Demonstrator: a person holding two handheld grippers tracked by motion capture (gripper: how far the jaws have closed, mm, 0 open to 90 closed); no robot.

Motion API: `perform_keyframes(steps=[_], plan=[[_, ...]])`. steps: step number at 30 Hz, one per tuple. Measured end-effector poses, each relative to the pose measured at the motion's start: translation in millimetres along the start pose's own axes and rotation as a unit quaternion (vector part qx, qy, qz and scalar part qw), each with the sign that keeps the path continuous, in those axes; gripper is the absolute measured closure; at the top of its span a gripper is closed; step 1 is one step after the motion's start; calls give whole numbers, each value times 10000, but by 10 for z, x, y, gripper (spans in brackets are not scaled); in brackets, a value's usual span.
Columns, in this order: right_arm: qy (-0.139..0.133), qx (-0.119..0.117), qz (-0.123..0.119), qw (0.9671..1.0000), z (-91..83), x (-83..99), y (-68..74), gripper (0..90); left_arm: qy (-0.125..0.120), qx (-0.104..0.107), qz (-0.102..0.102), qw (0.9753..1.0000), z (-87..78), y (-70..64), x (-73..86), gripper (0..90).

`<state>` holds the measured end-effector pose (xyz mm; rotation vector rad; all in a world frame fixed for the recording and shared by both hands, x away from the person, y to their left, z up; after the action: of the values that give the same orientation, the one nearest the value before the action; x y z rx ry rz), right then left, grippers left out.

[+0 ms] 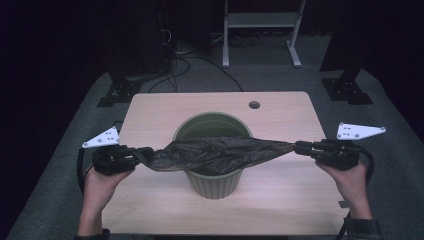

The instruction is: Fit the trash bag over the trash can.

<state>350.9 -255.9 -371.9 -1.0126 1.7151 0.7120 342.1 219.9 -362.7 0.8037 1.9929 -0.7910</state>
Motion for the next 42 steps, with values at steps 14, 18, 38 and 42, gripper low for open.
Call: perform_keyframes(steps=[14,18,38,42], plan=[[-372,191,-228,9989,-160,-374,16,562,-553,-13,412,9976,-484,-249,-492,399],[-361,113,-312,9988,-80,-456,56,562,-522,284,642,9962,-347,-487,-637,372],[-370,-268,-501,9977,286,-669,220,568,-125,1152,869,9894,205,-1010,-650,353],[-371,-339,-547,9972,358,-703,258,574,-82,1078,872,9903,218,-966,-606,415]])
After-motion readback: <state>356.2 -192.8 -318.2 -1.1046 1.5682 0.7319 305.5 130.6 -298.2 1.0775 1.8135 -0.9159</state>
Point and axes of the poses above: each handheld gripper's, and its own axes: z roughly forward along the jaws, x roughly out of its underside, y roughly to its left, the point moved 8 cm from there along z, roughly forward along the jaws, and after that the axes turned 8 degrees about -z, right-handed, at the moved point
